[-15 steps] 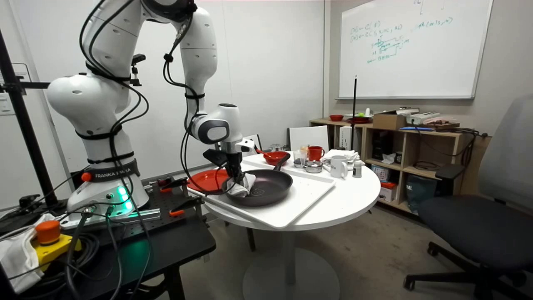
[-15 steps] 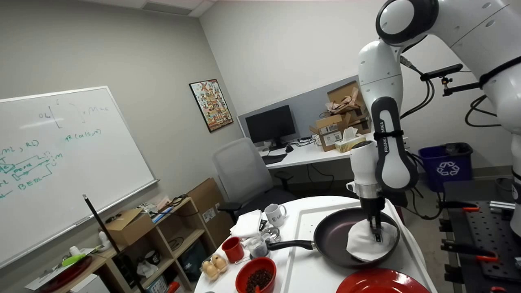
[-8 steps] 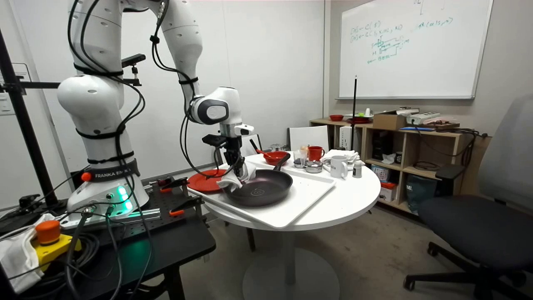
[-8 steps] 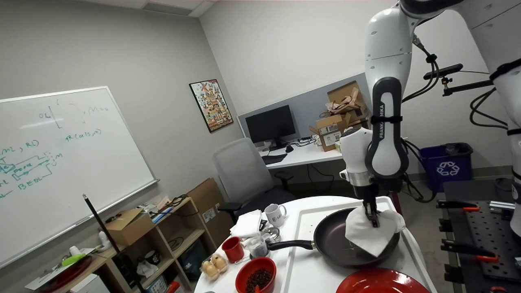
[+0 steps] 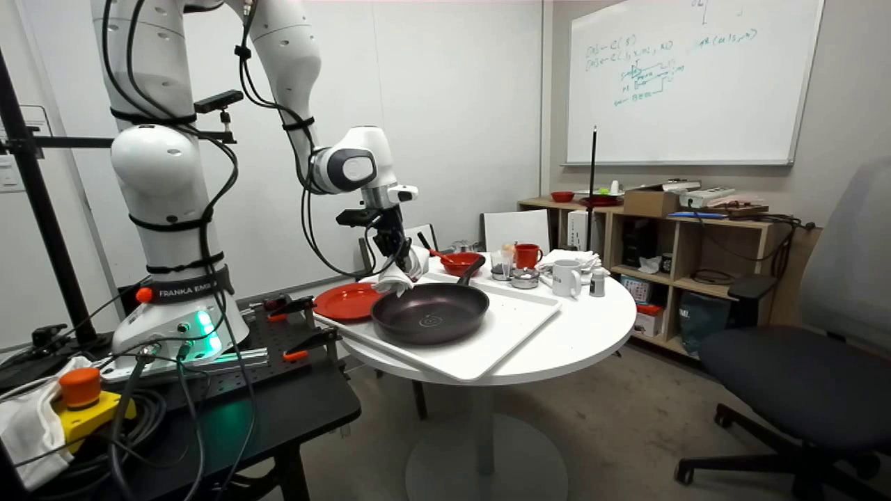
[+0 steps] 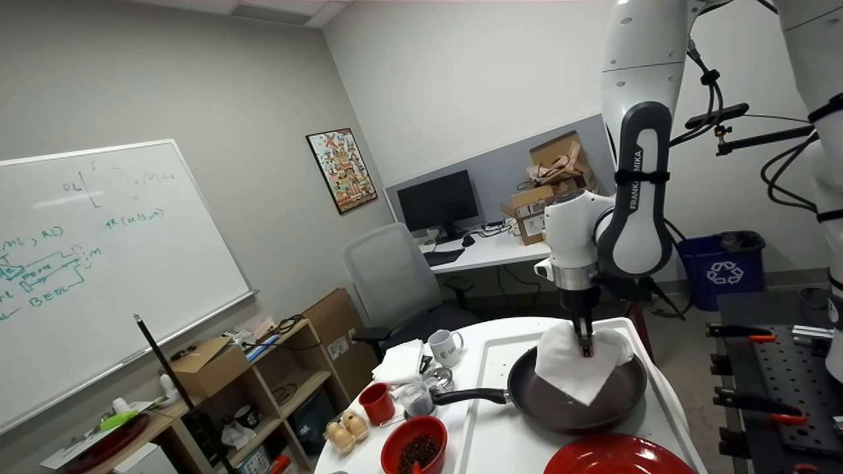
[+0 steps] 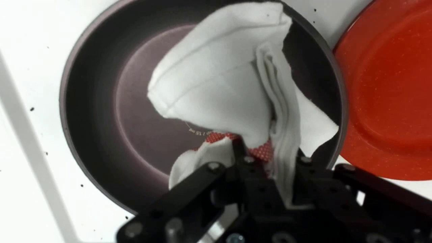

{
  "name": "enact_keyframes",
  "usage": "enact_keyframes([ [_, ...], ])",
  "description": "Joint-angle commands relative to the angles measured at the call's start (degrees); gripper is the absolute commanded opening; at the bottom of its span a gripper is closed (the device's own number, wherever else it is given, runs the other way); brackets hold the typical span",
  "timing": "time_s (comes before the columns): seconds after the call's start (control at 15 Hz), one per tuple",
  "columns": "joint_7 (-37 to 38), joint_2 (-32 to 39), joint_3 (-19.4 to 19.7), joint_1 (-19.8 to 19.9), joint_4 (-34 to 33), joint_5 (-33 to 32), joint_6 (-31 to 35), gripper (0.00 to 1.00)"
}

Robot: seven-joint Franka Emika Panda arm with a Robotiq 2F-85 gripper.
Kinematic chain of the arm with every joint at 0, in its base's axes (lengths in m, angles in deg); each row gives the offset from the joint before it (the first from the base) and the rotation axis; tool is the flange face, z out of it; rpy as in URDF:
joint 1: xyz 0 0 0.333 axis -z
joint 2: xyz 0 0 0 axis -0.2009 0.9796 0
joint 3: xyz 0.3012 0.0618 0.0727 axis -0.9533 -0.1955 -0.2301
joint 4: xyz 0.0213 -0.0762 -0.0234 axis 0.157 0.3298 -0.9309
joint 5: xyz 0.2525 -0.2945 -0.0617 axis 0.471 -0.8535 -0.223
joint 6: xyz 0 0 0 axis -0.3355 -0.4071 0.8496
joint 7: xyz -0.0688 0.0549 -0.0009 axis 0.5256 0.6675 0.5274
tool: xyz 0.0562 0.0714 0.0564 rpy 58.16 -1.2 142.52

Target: Wipe the pan with the white towel

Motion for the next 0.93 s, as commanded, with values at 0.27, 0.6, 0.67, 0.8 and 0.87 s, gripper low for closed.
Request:
enact_keyframes([
  [0.27,-3.93,6.78,-4.34,-2.00,-2.02,-3.58,14.10,0.04],
  [0.6,-8.87,11.64,-9.48,-2.46,-6.46,-3.20,17.25,0.04],
  [0.67,-8.84,12.37,-10.87,-1.73,-7.76,-4.33,16.49,0.04],
  [0.8,-9.03,13.36,-14.04,-1.47,-11.05,-4.63,13.20,0.04],
  [0.87,-8.79,13.71,-15.23,-1.93,-12.96,-4.24,10.87,0.04],
])
